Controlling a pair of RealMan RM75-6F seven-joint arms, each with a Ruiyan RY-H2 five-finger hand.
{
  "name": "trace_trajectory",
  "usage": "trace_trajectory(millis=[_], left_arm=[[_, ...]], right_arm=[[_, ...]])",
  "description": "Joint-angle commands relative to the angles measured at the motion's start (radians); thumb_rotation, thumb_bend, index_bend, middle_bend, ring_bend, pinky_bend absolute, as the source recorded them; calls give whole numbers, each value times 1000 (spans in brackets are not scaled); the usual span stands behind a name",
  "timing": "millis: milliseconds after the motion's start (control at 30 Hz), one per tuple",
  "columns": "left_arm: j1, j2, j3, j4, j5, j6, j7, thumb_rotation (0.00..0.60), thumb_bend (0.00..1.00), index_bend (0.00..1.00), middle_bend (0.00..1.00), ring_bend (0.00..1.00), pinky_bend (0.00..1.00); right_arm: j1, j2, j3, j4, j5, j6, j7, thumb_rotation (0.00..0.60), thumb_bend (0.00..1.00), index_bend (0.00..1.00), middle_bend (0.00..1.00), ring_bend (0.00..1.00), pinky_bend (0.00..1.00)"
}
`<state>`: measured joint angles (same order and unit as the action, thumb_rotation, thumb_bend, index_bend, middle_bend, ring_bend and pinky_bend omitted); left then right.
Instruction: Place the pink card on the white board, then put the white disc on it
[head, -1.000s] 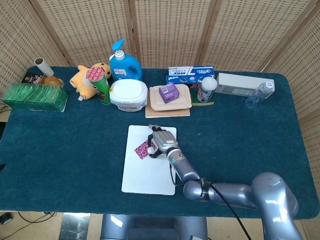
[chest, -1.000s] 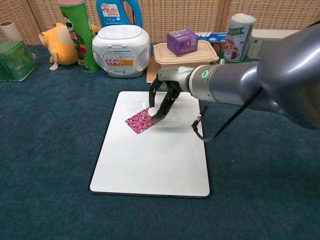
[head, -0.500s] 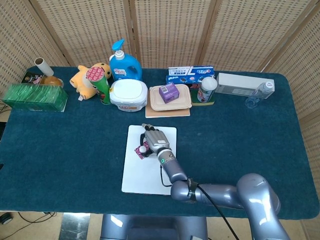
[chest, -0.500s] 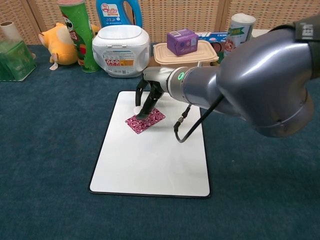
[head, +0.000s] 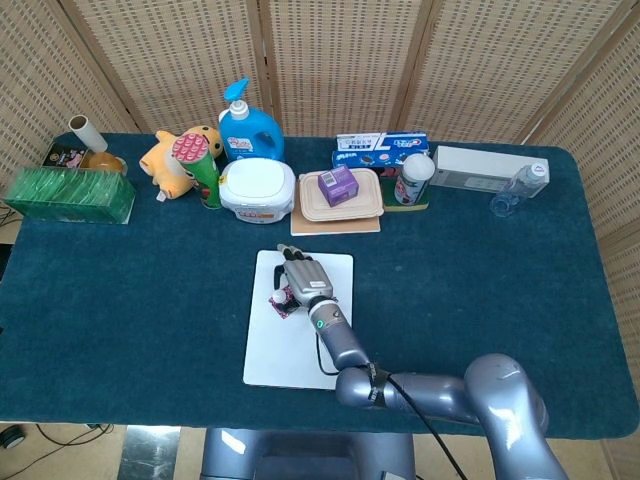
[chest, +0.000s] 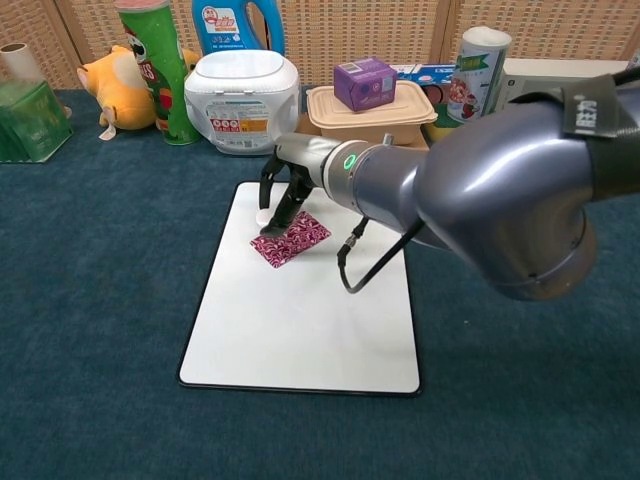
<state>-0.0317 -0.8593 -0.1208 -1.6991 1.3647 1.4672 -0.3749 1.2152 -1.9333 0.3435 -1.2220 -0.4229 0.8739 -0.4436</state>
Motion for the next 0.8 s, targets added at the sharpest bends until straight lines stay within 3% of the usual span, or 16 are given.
trace_trajectory(millis=[33, 233, 567, 800], left_arm=[[0, 0, 1, 0, 2, -1, 1, 600, 104, 0, 0, 0, 0], [2, 0, 1, 1, 1, 3, -3, 600, 103, 0, 0, 0, 0], [2, 0, 1, 5, 2, 2, -8, 600, 104, 0, 0, 0, 0], [1, 1, 1, 8, 1, -1, -14, 600, 103, 0, 0, 0, 0]], right_arm=[[-12, -17, -1, 18, -37, 6, 14, 600, 347, 533, 37, 0, 108], [-28, -22, 3, 31, -55, -11, 13, 600, 344, 527, 34, 0, 99], [-47, 0, 13, 10, -61, -40, 8, 600, 344, 360, 19, 0, 85], [-66, 37, 18, -34, -86, -33, 15, 600, 344, 322, 16, 0, 82]])
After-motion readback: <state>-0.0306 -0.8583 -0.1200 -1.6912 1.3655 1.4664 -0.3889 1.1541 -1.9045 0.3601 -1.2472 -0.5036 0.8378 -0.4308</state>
